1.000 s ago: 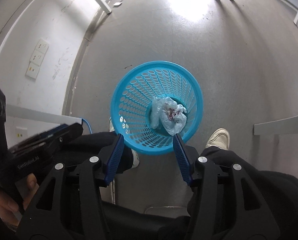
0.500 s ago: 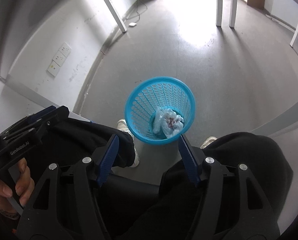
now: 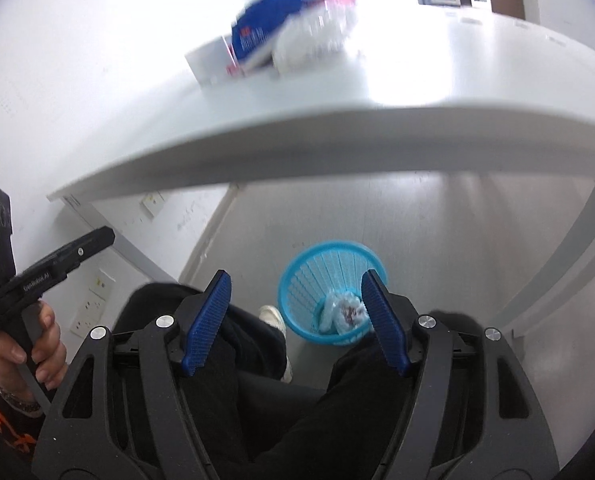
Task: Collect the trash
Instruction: 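Raise both tools back toward the table, then grasp the white square cup with the left tool while the right tool grasps a clear bag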
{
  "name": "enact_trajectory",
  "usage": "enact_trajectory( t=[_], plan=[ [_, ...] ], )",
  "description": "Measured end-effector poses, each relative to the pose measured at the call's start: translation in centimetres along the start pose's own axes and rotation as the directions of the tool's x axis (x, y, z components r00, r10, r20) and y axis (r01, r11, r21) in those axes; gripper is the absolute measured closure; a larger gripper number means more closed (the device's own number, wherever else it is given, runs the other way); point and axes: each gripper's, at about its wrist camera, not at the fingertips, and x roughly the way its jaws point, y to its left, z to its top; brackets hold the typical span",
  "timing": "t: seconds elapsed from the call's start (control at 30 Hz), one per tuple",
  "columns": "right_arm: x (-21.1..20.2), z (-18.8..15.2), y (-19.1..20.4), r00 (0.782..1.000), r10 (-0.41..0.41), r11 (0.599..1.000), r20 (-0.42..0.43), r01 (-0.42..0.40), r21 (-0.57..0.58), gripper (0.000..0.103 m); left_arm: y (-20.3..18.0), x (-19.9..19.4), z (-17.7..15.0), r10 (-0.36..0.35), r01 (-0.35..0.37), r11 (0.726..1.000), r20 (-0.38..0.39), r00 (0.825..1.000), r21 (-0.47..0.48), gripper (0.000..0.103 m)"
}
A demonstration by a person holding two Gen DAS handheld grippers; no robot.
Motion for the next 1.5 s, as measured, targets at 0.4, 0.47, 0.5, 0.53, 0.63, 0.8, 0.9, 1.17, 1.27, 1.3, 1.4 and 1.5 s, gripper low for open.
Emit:
enact_trajectory(
  t=[0.4,0.47,0.5,0.53,0.63,0.8,0.9,1.17,1.27,1.3,1.4,1.5],
  plan=[
    [-2.5,8.9,1.2,0.979,-0.031,0.999,0.199,0.037,-0.025,0.034,-0.1,-1.8,6.7,0.037,-0.045,0.998,0.155,0.987,0.052,0.047],
    [-1.9,10.1,1.3,0.976,-0.045,0.998,0.211,0.051,-0.022,0.034,-0.1,-1.7,8.1,0.032,-0.039,0.998,0.159,0.987,0.043,0.047],
    [-1.5,10.7,1.2,0.976,-0.05,0.998,0.213,0.055,-0.017,0.033,0.0,-1.7,8.7,0.029,-0.036,0.999,0.162,0.986,0.039,0.047],
    [-1.4,10.9,1.1,0.976,-0.052,0.998,0.213,0.055,-0.011,0.031,0.0,-1.5,9.4,0.031,-0.038,0.999,0.168,0.985,0.036,0.047],
    [-0.6,12.1,1.0,0.974,-0.066,0.998,0.215,0.065,0.009,0.03,0.0,-0.8,11.2,0.036,-0.043,0.998,0.175,0.984,0.04,0.046],
    [1.7,14.5,1.2,0.976,-0.098,0.995,0.196,0.098,0.007,0.023,0.4,1.4,15.1,0.042,-0.05,0.997,0.152,0.987,0.052,0.04],
    [2.6,15.8,0.7,0.974,-0.119,0.993,0.191,0.117,0.024,0.021,0.8,2.8,17.3,0.049,-0.057,0.997,0.131,0.99,0.053,0.04],
    [5.6,17.9,-0.9,0.98,-0.16,0.987,0.122,0.157,0.03,0.021,1.0,8.0,22.2,0.053,-0.056,0.997,0.047,0.997,0.054,0.04],
    [6.4,18.5,-1.1,0.984,-0.151,0.988,0.098,0.149,0.03,0.021,1.3,10.2,23.8,0.053,-0.054,0.998,0.004,0.999,0.032,0.04],
    [6.6,18.5,-1.1,0.985,-0.148,0.989,0.089,0.146,0.029,0.022,1.4,10.8,24.3,0.052,-0.052,0.998,-0.009,0.999,0.019,0.04],
    [7.1,18.8,-0.9,0.988,-0.138,0.99,0.063,0.137,0.021,0.027,1.2,12.8,25.6,0.035,-0.035,0.999,-0.053,0.998,-0.001,0.041],
    [7.5,18.9,-1.1,0.991,-0.129,0.992,0.046,0.128,0.019,0.037,0.9,14.6,26.0,0.057,-0.056,0.998,-0.095,0.994,0.016,0.042]
  ],
)
